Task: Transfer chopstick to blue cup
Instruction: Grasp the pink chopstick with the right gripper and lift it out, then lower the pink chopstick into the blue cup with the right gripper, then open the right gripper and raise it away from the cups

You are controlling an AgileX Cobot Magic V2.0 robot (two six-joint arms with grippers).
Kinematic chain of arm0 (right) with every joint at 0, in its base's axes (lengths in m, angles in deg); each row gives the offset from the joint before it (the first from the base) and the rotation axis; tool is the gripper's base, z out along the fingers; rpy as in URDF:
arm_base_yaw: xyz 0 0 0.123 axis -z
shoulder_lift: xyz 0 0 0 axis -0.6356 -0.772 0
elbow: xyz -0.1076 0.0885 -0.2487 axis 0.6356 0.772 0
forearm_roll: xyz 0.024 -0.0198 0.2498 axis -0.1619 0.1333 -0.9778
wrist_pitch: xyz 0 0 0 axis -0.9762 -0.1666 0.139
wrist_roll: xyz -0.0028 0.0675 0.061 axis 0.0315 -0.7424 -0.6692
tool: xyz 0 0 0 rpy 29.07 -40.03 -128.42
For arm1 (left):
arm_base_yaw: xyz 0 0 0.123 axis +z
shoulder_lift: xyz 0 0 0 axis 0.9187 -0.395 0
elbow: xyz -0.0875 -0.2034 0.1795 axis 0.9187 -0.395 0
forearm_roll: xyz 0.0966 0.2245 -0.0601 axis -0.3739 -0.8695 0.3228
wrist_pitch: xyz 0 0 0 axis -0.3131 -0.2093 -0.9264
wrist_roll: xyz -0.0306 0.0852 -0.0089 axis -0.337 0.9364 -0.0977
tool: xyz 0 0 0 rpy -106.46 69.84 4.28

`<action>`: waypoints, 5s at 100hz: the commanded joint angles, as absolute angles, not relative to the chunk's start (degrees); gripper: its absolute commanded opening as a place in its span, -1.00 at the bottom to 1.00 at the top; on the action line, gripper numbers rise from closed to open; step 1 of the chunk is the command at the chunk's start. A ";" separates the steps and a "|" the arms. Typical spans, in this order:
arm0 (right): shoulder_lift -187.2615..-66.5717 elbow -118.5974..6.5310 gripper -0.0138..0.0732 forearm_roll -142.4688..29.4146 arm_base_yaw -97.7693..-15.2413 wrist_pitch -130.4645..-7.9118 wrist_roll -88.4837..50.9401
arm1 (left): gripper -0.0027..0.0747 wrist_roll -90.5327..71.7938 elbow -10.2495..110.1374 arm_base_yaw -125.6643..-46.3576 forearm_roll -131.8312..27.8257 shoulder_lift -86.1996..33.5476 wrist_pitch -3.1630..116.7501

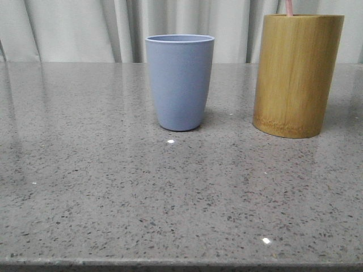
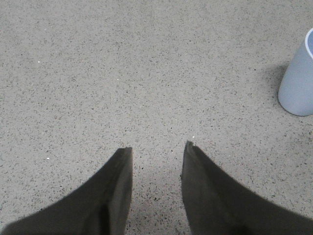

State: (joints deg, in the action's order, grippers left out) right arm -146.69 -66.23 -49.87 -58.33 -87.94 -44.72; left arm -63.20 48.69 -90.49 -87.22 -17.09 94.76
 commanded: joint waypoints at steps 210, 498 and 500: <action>-148.58 -86.16 -0.70 -52.88 -72.12 -79.58 -43.24 | -0.31 -63.99 50.19 -90.23 -87.35 -16.64 90.69; -88.27 -24.35 -0.82 -48.97 -55.87 -71.56 -43.29 | -0.98 -71.14 28.05 -90.23 -94.75 10.24 82.08; -87.94 -24.25 -0.82 -48.97 -55.87 -71.56 -43.29 | -0.98 -71.14 28.05 -90.23 -94.75 10.37 82.08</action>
State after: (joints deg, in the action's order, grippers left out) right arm -89.15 -23.57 -49.47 -56.27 -76.86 -43.67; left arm -70.46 27.09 -90.49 -94.13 10.04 87.11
